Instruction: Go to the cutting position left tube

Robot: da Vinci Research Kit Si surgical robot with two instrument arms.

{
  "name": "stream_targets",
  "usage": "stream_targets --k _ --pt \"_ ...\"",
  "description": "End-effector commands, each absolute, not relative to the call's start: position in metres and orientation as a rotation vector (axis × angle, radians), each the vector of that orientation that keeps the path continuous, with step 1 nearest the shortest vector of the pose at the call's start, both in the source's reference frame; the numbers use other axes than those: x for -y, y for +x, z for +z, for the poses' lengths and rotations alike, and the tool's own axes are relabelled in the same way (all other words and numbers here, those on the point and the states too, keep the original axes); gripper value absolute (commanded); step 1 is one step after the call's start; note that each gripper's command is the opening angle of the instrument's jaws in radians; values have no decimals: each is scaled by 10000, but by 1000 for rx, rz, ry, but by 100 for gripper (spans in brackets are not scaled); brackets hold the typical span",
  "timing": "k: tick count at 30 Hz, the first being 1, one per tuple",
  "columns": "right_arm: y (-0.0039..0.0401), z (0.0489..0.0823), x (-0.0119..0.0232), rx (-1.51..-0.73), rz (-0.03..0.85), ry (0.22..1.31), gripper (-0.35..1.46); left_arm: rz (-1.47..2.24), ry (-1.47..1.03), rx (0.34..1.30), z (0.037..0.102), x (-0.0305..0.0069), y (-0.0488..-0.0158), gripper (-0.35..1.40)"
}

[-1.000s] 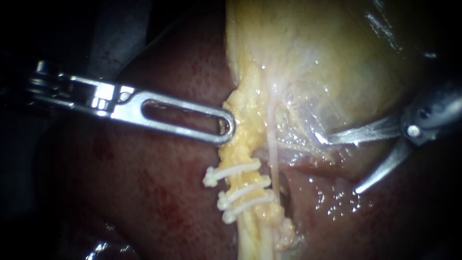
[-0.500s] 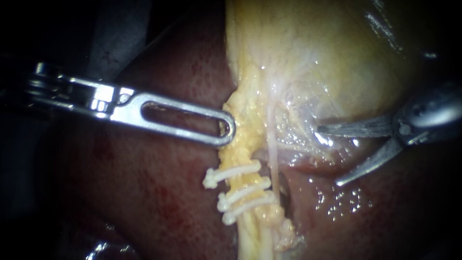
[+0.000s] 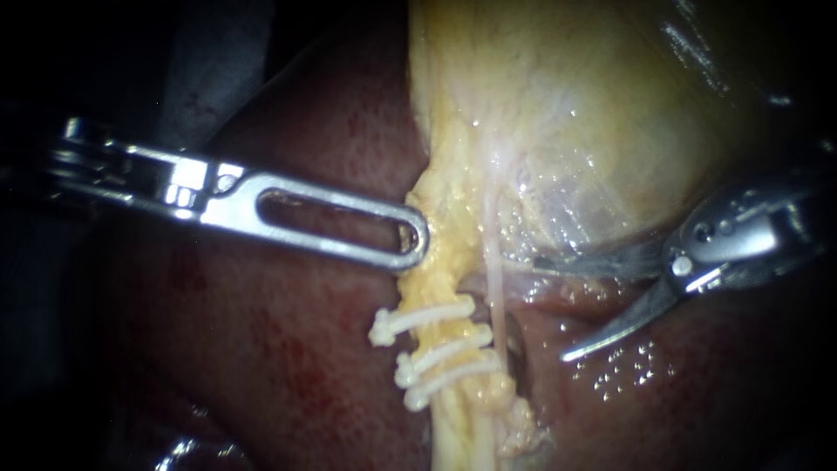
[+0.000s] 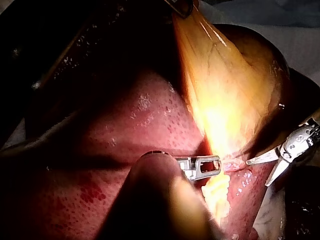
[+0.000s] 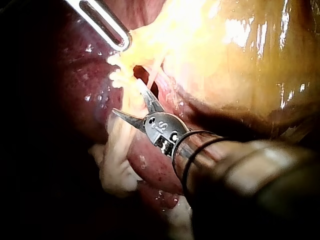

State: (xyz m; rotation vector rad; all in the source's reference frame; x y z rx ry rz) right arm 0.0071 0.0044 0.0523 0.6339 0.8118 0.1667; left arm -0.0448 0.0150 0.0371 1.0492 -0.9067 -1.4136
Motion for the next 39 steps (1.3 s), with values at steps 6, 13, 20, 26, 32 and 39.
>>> stream_targets --k 6,13,20,26,32,39 --pt "80 530 -42 -769 188 661 125 -1414 1048 906 370 -149 -449 -35" --pt "88 538 -46 -725 216 700 118 -1415 1048 907 369 -148 -450 -35" --pt "100 549 -46 -692 231 724 113 -1416 1048 906 367 -148 -451 -35" --pt "112 559 -40 -666 234 749 110 -1416 1049 906 365 -148 -451 -35" --pt "122 568 -32 -648 238 778 106 -1419 1046 907 364 -147 -451 -35" --pt "127 571 -28 -635 246 801 103 -1419 1046 907 364 -147 -452 -35"
